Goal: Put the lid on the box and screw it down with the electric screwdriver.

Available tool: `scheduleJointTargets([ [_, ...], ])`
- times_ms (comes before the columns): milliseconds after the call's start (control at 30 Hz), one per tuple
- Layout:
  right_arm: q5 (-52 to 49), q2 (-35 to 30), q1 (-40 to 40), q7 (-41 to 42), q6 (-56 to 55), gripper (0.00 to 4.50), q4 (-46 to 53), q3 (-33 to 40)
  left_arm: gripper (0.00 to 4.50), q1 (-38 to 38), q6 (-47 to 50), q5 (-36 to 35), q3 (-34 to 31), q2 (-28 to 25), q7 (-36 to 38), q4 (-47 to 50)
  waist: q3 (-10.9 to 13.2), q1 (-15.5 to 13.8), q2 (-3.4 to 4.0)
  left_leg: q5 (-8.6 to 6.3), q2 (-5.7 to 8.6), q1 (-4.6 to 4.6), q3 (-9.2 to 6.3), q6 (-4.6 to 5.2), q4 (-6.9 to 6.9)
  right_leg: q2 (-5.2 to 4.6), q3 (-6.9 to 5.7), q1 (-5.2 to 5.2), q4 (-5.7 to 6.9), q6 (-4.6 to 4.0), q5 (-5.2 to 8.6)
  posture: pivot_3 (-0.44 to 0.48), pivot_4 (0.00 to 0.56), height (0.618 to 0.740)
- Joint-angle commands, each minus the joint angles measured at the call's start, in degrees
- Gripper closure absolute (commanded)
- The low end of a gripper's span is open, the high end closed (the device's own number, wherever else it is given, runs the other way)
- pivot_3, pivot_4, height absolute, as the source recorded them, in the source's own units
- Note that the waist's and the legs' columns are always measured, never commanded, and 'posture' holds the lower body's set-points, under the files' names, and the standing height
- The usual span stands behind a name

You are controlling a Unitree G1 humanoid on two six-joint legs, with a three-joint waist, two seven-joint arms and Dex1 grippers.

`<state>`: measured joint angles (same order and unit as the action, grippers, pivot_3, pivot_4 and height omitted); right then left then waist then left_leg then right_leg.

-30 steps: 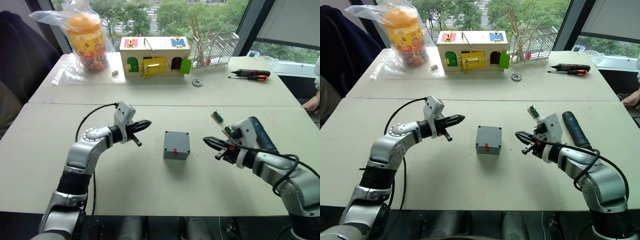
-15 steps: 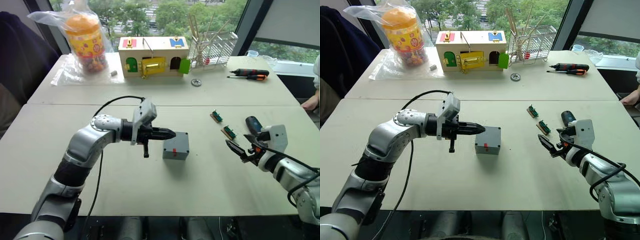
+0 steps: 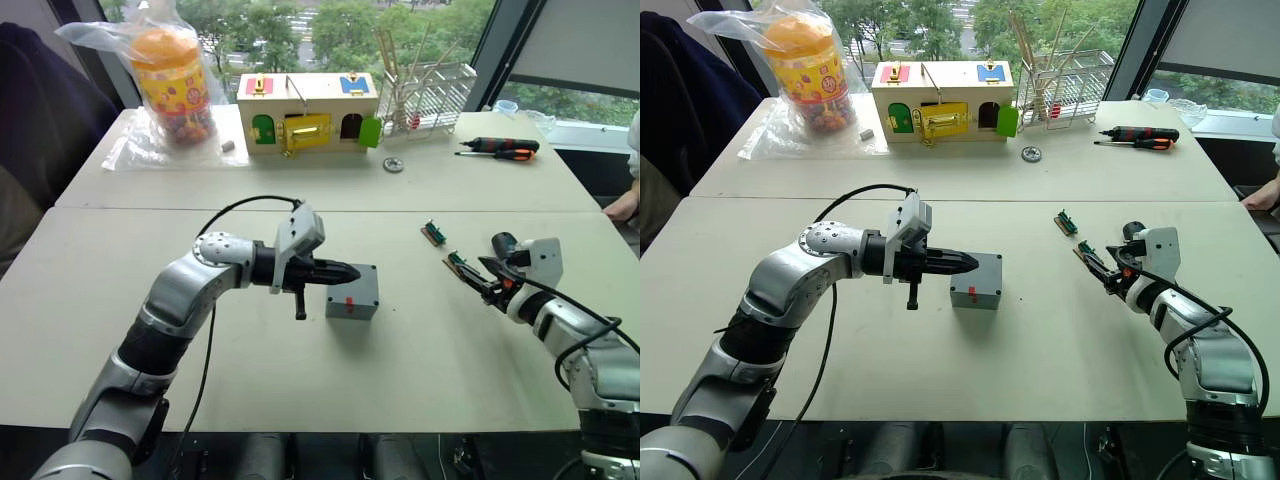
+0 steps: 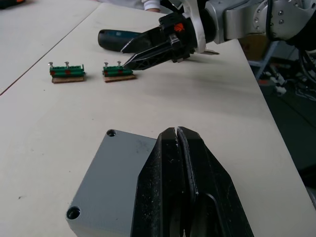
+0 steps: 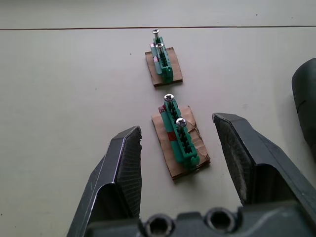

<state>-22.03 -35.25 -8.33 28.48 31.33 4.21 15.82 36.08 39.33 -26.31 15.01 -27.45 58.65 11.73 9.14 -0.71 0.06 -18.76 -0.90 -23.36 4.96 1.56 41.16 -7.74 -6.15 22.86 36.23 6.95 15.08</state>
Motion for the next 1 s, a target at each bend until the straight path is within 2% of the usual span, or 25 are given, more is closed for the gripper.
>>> scheduleJointTargets([
  [33, 0.5, -0.1, -1.5, 1.1, -2.4, 2.04, -0.9, 0.1, 4.50, -0.4, -0.6, 0.3, -0.4, -0.5, -0.4, 2.0, 0.0, 0.0, 0.00, 0.00, 0.00, 0.00, 0.00, 0.00, 0.00, 0.00, 0.00, 0.00, 0.00, 0.00, 0.00, 0.000, 0.150, 0.705],
  [233, 0.9, 0.5, -2.3, 2.1, -3.5, 2.04, -3.1, -0.8, 4.50, -1.1, -0.7, 0.9, -0.2, -0.5, -1.0, 2.2, 0.0, 0.0, 0.01, 0.01, 0.00, 0.00, 0.00, -0.01, 0.00, 0.00, 0.00, 0.00, 0.00, 0.00, 0.00, 0.000, 0.150, 0.705],
  [333, 1.2, 1.0, -2.6, 2.0, -4.0, 2.76, -3.6, -1.0, 4.50, -1.6, -0.7, 1.1, -0.1, -0.5, -1.2, 2.4, 0.0, 0.0, 0.02, 0.01, 0.00, 0.00, 0.00, -0.01, 0.00, 0.00, 0.00, 0.00, 0.00, 0.00, 0.00, 0.000, 0.150, 0.705],
  [433, 1.7, 1.5, -2.6, 1.7, -4.6, 4.30, -3.9, -1.1, 4.50, -1.8, -0.5, 1.1, -0.1, -0.5, -1.5, 2.8, 0.0, 0.0, 0.02, 0.01, 0.00, 0.00, 0.00, -0.02, 0.01, 0.00, 0.00, -0.01, 0.00, 0.00, 0.00, 0.000, 0.150, 0.705],
  [467, 1.7, 1.7, -2.7, 1.5, -4.8, 4.41, -4.0, -1.0, 4.50, -1.9, -0.5, 1.1, 0.0, -0.5, -1.5, 2.8, 0.0, 0.0, 0.02, 0.01, 0.00, 0.00, 0.00, -0.02, 0.01, 0.00, 0.00, -0.01, 0.00, 0.00, 0.00, 0.000, 0.150, 0.705],
  [1000, 0.0, 2.7, -2.9, -0.1, -4.2, 4.41, -1.9, 1.0, 4.50, -1.5, -1.4, 2.1, 0.3, 0.1, -1.0, 1.5, 0.0, 0.0, 0.03, 0.02, 0.00, 0.00, 0.00, -0.03, 0.01, 0.00, 0.00, -0.01, 0.00, 0.00, 0.00, 0.000, 0.150, 0.705],
])
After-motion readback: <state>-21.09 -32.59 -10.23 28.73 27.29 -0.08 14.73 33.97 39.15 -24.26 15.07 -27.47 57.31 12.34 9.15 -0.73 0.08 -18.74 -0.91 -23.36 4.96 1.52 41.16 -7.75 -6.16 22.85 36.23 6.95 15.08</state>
